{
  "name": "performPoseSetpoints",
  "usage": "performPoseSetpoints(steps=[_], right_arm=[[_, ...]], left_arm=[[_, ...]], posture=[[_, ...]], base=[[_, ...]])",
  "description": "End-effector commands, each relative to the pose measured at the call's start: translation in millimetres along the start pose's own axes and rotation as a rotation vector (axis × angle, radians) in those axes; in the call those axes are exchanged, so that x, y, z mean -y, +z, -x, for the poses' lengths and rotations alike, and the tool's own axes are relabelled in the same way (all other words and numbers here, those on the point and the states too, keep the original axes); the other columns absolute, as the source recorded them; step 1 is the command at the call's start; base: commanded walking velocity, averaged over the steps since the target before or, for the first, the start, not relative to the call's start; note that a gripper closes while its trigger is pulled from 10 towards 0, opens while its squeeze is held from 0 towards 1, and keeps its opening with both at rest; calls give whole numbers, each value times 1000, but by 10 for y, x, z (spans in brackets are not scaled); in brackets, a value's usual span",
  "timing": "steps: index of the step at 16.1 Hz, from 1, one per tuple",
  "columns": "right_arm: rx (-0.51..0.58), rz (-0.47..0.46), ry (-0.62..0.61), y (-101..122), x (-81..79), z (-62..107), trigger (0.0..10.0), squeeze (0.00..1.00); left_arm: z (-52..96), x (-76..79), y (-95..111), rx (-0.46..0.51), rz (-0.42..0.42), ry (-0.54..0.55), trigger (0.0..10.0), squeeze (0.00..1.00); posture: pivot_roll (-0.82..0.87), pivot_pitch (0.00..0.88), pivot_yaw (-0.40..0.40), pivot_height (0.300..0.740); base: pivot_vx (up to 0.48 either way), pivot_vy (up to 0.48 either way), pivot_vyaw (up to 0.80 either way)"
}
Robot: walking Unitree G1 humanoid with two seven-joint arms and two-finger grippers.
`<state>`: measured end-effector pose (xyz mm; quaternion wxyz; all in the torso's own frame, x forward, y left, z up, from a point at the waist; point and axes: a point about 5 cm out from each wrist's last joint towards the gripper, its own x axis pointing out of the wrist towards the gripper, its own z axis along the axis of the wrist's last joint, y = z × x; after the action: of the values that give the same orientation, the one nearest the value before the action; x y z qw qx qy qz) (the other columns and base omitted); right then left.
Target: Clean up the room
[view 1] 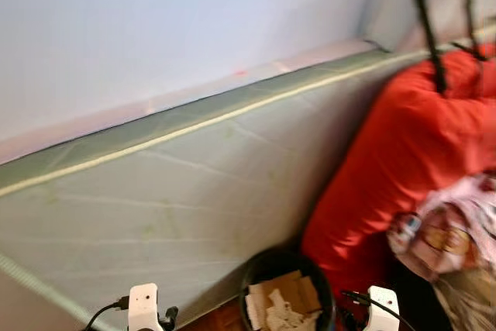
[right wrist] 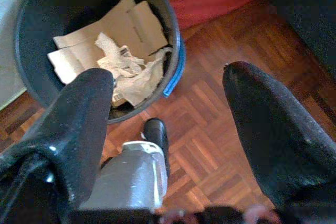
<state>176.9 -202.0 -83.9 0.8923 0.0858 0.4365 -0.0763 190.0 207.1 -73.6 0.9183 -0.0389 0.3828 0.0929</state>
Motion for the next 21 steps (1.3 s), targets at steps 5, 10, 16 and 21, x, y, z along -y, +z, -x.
performPoseSetpoints(steps=[5,10,16,21], right_arm=[[-31,3,6,-88,-28,12,10000,0],[-37,11,4,-112,-3,22,10000,0],[-40,16,9,-123,-1,25,10000,0],[-42,19,11,-126,3,26,10000,0]], left_arm=[[17,-69,-83,-53,-9,29,10000,0],[35,-22,-165,-87,-27,23,10000,0],[59,-72,-217,-95,-36,27,10000,0],[60,-85,-213,-94,-64,31,10000,0]], posture=[[-34,0,23,740],[-36,0,20,740],[-34,0,23,740],[-33,0,24,740]], base=[[0,0,-650],[0,-192,-652],[0,0,-647],[0,-120,-641]])
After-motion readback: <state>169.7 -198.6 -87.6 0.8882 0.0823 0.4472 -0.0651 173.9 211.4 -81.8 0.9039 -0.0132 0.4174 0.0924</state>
